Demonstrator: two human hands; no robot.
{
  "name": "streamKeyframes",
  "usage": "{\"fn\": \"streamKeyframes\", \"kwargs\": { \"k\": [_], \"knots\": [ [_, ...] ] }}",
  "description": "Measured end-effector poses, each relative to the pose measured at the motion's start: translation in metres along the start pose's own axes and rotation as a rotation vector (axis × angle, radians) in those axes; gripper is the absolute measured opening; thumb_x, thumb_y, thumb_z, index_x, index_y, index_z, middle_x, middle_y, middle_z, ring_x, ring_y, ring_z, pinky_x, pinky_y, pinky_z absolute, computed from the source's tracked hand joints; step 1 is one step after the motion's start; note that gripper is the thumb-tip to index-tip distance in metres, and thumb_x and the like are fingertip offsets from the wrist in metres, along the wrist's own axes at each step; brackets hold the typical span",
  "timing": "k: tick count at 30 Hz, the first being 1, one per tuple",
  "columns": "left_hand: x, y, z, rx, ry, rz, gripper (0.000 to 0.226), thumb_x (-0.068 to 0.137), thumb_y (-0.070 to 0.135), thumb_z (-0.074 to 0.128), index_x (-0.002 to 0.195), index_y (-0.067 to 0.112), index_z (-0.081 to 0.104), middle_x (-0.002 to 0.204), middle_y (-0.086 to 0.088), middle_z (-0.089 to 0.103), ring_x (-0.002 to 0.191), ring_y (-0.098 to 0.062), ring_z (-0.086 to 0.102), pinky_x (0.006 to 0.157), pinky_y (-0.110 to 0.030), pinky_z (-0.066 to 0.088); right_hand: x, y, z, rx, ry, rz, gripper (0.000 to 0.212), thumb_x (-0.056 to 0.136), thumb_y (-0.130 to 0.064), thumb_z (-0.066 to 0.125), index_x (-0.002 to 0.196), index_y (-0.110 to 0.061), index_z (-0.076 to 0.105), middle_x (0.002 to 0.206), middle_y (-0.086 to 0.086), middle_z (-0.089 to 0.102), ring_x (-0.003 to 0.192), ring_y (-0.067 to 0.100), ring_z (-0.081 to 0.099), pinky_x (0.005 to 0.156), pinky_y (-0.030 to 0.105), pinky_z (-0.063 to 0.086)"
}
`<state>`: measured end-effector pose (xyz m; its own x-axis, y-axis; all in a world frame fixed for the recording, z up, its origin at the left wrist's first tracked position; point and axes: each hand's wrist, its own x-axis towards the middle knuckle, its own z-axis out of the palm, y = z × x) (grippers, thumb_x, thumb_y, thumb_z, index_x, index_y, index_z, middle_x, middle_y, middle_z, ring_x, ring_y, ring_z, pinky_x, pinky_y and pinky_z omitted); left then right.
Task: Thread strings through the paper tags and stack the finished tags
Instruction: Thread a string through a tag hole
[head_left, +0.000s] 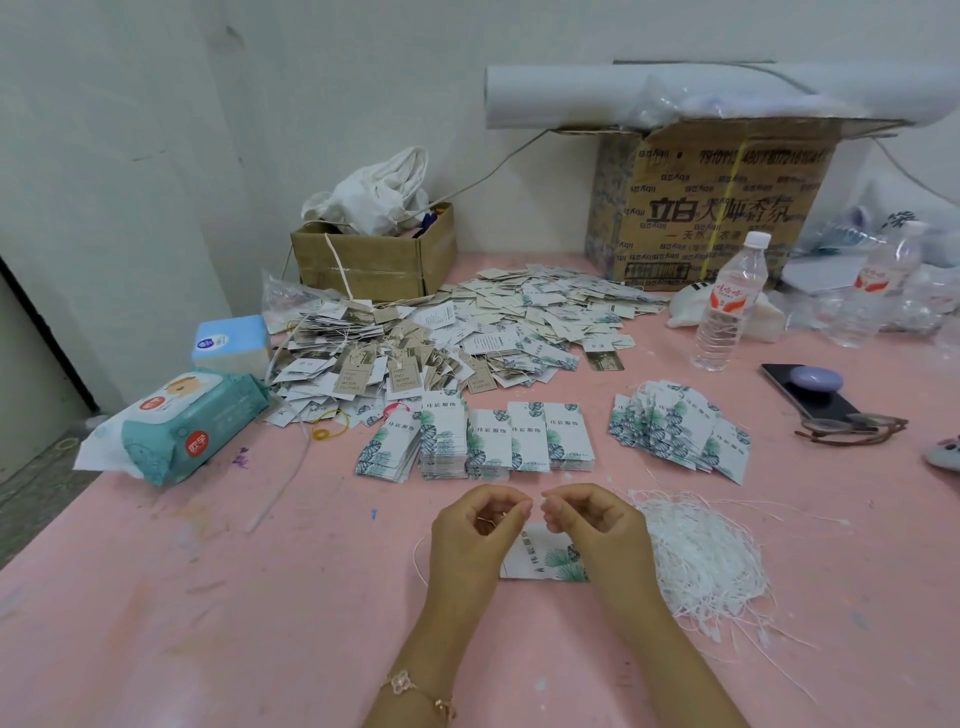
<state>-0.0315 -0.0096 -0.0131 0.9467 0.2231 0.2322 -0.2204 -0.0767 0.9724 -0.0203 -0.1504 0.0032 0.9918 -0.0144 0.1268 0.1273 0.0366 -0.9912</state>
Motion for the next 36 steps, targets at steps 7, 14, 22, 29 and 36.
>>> {"fn": "streamKeyframes", "kwargs": {
  "k": [7, 14, 22, 29, 36],
  "knots": [
    [-0.002, 0.002, 0.001, 0.051, -0.026, 0.02, 0.016, 0.082, 0.01, 0.076, 0.075, 0.026, 0.074, 0.071, 0.006, 0.072, 0.061, 0.0, 0.056, 0.059, -0.013, 0.043, 0.0, 0.004, -0.001, -0.082, -0.048, -0.026, 0.007, 0.08, -0.01, 0.075, 0.077, -0.016, 0.073, 0.07, 0.001, 0.071, 0.066, 0.008, 0.066, 0.062, 0.017, 0.051],
    [-0.003, 0.009, -0.001, 0.043, -0.049, -0.018, 0.019, 0.08, 0.013, 0.077, 0.075, 0.032, 0.076, 0.073, 0.007, 0.074, 0.065, -0.002, 0.061, 0.063, -0.022, 0.047, 0.001, 0.005, -0.002, -0.047, -0.064, -0.008, 0.006, 0.079, -0.01, 0.074, 0.075, -0.013, 0.072, 0.07, 0.004, 0.071, 0.066, 0.01, 0.065, 0.062, 0.018, 0.052],
    [-0.004, 0.018, -0.005, -0.089, -0.086, -0.094, 0.012, 0.072, 0.013, 0.081, 0.067, 0.023, 0.078, 0.072, 0.0, 0.074, 0.065, -0.004, 0.065, 0.059, -0.016, 0.047, 0.001, 0.0, -0.002, 0.069, -0.165, 0.004, 0.015, 0.075, -0.022, 0.072, 0.078, -0.007, 0.069, 0.073, 0.006, 0.071, 0.069, 0.01, 0.066, 0.064, 0.015, 0.05],
    [-0.004, 0.015, -0.006, -0.072, -0.071, -0.094, 0.014, 0.073, 0.01, 0.081, 0.066, 0.022, 0.077, 0.071, 0.001, 0.074, 0.065, -0.005, 0.061, 0.06, -0.016, 0.046, 0.0, 0.001, -0.002, 0.052, -0.158, -0.035, 0.018, 0.072, -0.024, 0.074, 0.077, -0.007, 0.07, 0.073, 0.006, 0.071, 0.068, 0.009, 0.066, 0.063, 0.014, 0.05],
    [-0.001, 0.012, -0.002, -0.126, -0.051, -0.104, 0.011, 0.082, 0.009, 0.074, 0.074, 0.017, 0.072, 0.068, 0.005, 0.068, 0.063, -0.008, 0.055, 0.059, -0.018, 0.046, -0.003, 0.004, 0.0, -0.119, -0.101, -0.127, 0.004, 0.085, -0.03, 0.069, 0.086, -0.028, 0.072, 0.087, -0.006, 0.073, 0.081, 0.007, 0.067, 0.069, 0.014, 0.049]
  ]
}}
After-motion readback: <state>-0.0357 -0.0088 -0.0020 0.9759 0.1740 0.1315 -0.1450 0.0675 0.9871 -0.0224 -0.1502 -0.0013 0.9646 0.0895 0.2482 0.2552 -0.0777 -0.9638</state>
